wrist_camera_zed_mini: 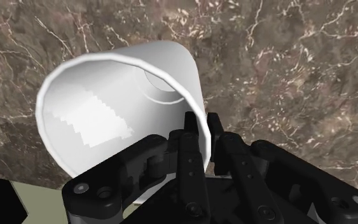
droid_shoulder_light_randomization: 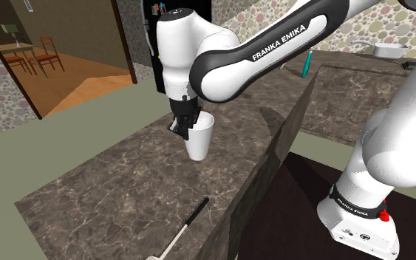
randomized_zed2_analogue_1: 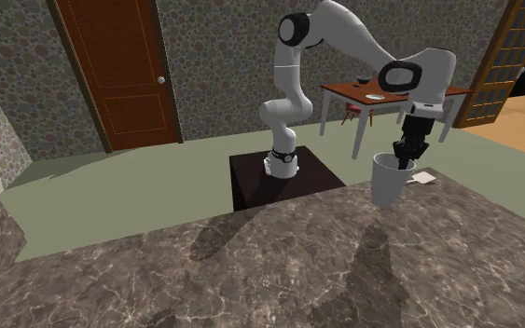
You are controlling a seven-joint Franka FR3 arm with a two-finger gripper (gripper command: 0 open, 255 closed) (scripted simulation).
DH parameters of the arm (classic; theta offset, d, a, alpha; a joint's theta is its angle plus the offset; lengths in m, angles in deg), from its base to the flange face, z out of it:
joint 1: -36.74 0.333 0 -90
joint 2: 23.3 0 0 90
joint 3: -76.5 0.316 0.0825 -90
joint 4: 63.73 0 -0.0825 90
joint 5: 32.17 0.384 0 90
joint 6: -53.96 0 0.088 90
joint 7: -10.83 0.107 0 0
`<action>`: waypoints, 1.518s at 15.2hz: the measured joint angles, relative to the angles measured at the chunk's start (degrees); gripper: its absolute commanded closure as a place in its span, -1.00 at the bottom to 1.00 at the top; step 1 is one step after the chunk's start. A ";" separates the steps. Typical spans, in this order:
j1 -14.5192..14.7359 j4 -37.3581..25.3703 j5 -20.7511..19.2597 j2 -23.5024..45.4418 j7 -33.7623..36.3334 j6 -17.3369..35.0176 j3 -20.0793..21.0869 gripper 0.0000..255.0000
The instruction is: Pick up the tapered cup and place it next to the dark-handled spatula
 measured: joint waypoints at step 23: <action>-0.13 3.48 -2.69 3.09 2.90 5.98 0.37 -1.00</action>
